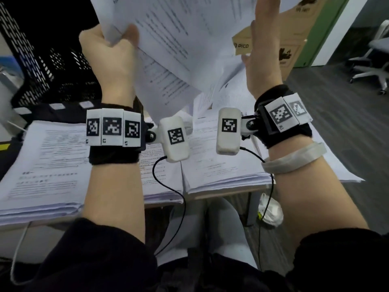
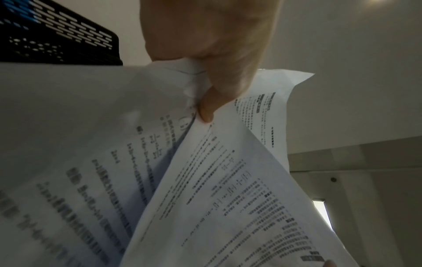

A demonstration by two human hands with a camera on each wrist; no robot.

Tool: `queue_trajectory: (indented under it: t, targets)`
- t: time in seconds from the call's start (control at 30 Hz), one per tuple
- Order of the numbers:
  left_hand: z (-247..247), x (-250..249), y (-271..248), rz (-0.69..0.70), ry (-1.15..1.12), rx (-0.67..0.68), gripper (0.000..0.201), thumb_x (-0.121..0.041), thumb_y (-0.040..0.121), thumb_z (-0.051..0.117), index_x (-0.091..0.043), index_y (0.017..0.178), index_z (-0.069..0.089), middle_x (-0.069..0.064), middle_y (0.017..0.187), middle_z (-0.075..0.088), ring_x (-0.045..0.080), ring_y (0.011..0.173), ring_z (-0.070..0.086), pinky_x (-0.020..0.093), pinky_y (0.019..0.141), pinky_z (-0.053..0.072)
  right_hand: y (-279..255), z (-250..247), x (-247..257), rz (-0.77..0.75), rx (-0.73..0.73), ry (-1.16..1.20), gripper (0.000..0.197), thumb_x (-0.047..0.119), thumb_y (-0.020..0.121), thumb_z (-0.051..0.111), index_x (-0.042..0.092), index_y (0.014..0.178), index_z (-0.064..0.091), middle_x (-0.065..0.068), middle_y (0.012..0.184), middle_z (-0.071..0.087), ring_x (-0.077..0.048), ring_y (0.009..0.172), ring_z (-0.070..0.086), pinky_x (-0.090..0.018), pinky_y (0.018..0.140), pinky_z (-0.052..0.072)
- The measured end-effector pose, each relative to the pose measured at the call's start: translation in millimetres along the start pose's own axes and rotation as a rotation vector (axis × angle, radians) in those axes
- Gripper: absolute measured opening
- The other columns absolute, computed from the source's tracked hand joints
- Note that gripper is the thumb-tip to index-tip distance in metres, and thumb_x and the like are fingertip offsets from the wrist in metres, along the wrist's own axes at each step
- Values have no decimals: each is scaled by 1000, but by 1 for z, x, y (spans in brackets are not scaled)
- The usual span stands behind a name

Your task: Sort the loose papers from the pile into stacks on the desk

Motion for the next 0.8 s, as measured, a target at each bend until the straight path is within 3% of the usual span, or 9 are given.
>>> queue_trajectory:
  t: [0.07,0.13,0.2,0.27,0.4,0.53,0.63,0.73,0.8]
  targets:
    - [-15,-4,-4,-11,-3,-19,39,-5,72,64,-29,44,54,-22,47,56,1,57,52,23,59,42,-10,5,21,-81,-22,106,71,46,89,27,17,151,7,-1,159,12,-18,147,14,-28,114,22]
    - [-26,-8,-10,-8,-6,-19,39,0,72,63,-29,47,53,-22,47,56,-3,55,51,21,58,42,-17,17,31,-100,-5,83,81,61,85,31,20,151,9,2,159,14,-16,146,16,-48,118,15]
    - [-38,-11,-15,-14,-23,-38,39,-1,69,63,-28,41,57,-23,48,57,-1,57,52,21,60,43,-22,32,35,-91,44,25,110,87,68,37,22,152,6,4,160,10,-14,147,13,-48,118,10]
    - [-51,-12,-18,-35,-40,-66,40,-2,68,64,-31,40,60,-22,49,57,3,61,53,22,62,44,-23,44,33,-76,79,-2,117,92,61,35,26,152,2,7,160,7,-13,147,9,-48,118,6]
    - [-67,-13,-30,-97,-34,-75,48,3,75,65,-32,43,67,-22,54,64,-3,59,60,19,63,50,-24,55,34,-92,77,0,65,50,99,27,29,151,-6,5,160,7,-18,147,10,-53,118,5]
    - [-83,-14,-44,-145,-53,-86,68,9,81,62,-51,48,66,-30,57,65,-12,63,63,12,64,51,-27,69,35,-68,101,-23,66,35,102,34,24,151,-8,3,160,8,-11,146,13,-35,114,12]
    - [-103,-6,-49,-182,-42,-178,45,9,79,64,-28,53,70,-26,64,68,-10,63,64,12,64,50,-31,82,26,-12,173,-61,68,36,101,37,25,151,-8,4,159,13,-11,144,18,-30,111,18]
    - [-118,6,-59,-256,-12,-260,22,5,79,67,-16,82,65,-16,80,71,-2,73,67,18,72,54,-39,91,6,66,238,-55,71,40,99,42,29,151,-4,5,159,15,-9,145,15,-28,104,17]
    - [-125,13,-67,-288,-35,-304,24,5,79,67,-15,92,61,-10,89,67,3,82,66,19,78,55,-43,94,-9,120,253,-43,75,39,95,50,29,151,1,3,158,20,-10,145,15,-27,100,17]
Point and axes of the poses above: each hand's wrist, its own y-axis towards the middle knuckle, its own z-axis out of the palm, x = y × z, the point moved 9 cm from there along y, towards the middle knuckle
